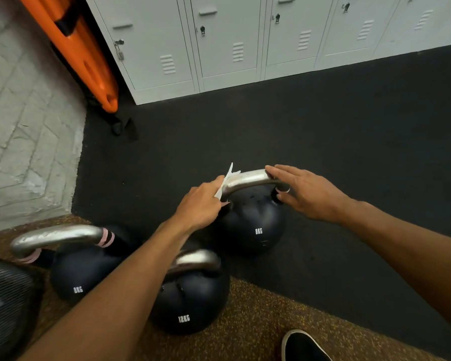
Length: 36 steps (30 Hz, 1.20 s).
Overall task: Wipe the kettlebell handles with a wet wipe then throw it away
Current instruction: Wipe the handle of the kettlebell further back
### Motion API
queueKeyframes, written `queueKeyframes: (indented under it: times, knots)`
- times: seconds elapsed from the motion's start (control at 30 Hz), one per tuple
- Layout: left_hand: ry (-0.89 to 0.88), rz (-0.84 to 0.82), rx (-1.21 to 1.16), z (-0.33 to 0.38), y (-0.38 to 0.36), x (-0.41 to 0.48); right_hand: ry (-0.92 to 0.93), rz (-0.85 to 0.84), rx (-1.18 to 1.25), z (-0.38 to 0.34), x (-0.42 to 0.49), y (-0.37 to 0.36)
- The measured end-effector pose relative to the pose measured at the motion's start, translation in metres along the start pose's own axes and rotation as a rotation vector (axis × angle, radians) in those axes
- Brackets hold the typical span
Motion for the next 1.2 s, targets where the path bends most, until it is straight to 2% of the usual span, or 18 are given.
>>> queueKeyframes:
  times: [0.3,0.53,0.83,0.93,1.03,1.13,1.2]
  knots:
    - [-0.044,-0.134,-0.046,-0.008,0.007,0.018,0.003,0.062,0.006,0.009,0.002,-0.014]
    - [-0.081,-0.083,0.156,0.000,-0.039,-0.026,0.007,0.080,0.010,0.007,0.003,-0.014]
    - [-0.008,0.106,0.307,0.012,-0.058,-0.027,-0.022,0.124,0.038,0.012,0.003,-0.016]
    - [-0.069,0.325,0.372,0.019,-0.027,-0.029,-0.024,0.133,0.052,0.016,0.005,-0.021]
    - [-0.177,0.496,0.327,0.023,0.000,-0.024,-0.013,0.126,0.064,0.017,0.005,-0.024]
    - [-0.245,0.507,0.297,0.022,0.006,-0.015,-0.008,0.130,0.075,0.018,0.005,-0.022]
    - [-0.227,0.492,0.323,0.018,0.006,-0.009,-0.015,0.131,0.084,0.018,0.004,-0.022]
Point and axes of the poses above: each hand's wrist, its own x-axis towards the middle knuckle, its own y-axis out of the back of the hand, z = x × y, the point moved 8 cm from there along x, towards the middle knuckle, and after that the axes turned 5 degrees about -x, right-handed, at the moved point
